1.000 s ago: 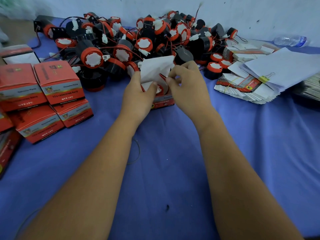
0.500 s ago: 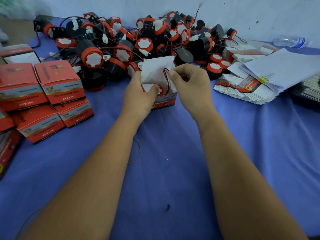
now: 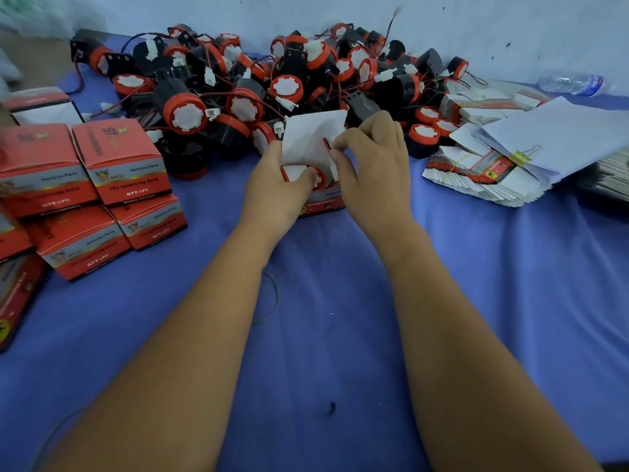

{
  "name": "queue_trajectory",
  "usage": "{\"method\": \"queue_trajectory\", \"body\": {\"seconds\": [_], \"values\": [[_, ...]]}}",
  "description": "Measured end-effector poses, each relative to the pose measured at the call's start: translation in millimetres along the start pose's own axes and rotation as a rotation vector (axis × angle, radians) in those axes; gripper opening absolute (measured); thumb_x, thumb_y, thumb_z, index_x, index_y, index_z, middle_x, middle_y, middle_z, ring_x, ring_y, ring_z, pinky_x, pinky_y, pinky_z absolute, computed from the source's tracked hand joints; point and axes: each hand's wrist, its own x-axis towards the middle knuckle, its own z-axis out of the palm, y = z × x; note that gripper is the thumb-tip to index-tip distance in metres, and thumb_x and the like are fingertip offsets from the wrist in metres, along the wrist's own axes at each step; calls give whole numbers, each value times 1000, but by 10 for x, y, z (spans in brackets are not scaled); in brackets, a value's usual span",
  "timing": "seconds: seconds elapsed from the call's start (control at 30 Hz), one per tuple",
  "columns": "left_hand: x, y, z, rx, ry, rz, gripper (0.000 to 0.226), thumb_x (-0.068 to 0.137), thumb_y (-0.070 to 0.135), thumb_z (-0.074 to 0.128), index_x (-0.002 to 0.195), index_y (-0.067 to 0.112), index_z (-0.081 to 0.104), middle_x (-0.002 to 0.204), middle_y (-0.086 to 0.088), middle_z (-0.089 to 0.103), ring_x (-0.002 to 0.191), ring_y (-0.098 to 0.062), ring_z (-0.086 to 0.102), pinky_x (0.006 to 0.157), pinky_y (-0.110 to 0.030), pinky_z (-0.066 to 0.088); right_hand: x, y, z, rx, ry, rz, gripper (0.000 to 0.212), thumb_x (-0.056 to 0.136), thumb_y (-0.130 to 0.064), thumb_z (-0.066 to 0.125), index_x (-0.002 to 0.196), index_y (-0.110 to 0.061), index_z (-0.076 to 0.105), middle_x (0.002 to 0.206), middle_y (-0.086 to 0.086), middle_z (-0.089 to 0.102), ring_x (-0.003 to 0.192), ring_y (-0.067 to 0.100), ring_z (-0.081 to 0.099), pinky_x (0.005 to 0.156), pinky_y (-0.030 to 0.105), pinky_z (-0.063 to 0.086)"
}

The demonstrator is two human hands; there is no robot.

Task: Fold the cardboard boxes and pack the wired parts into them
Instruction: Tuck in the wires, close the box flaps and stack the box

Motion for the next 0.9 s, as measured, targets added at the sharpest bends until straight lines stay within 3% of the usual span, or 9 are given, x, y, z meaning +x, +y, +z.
{"method": "queue_trajectory", "body": {"seconds": [0.17,0.3,0.4,0.57,0.73,0.9], "values": [[-4,3,2,-24,-8,8,30,95,23,64,123,28,55,109,17,62,100,1,59,73,-7,46,28,56,-69,-55,-128,-130,11,85,-17,66,85,-10,75,111,16,56,99,34,48,81,42,44],[-9,10,2,-66,-5,-29,22,99,25,57,120,31,54,105,18,63,96,4,60,69,-6,46,26,-3,-97,-80,-260,-141,16,81,-19,59,74,-13,72,121,9,54,106,32,44,86,42,41],[-8,7,7,-59,-6,-36,14,100,26,55,112,33,53,100,18,62,91,4,59,68,-7,46,34,0,-101,-137,-276,-69,17,81,-22,58,74,-12,70,108,6,51,101,26,39,84,39,41],[-12,17,14,-17,-33,-19,27,98,23,58,125,27,54,114,11,62,103,-9,60,84,-23,50,51,10,-115,-63,-371,123,16,84,-24,61,76,-15,71,92,2,43,96,21,38,84,41,45],[1,43,14,-105,-56,-106,14,100,26,51,113,33,53,113,11,63,105,-8,61,86,-27,51,39,12,-111,72,-393,105,14,83,-17,61,73,-10,68,90,-1,40,89,15,37,72,35,44],[-1,60,20,-152,-60,-120,19,95,31,61,112,31,53,112,12,64,103,-5,63,86,-28,55,19,-17,-67,138,-350,49,11,81,-14,60,73,-7,60,86,0,42,82,17,40,64,33,38]]}}
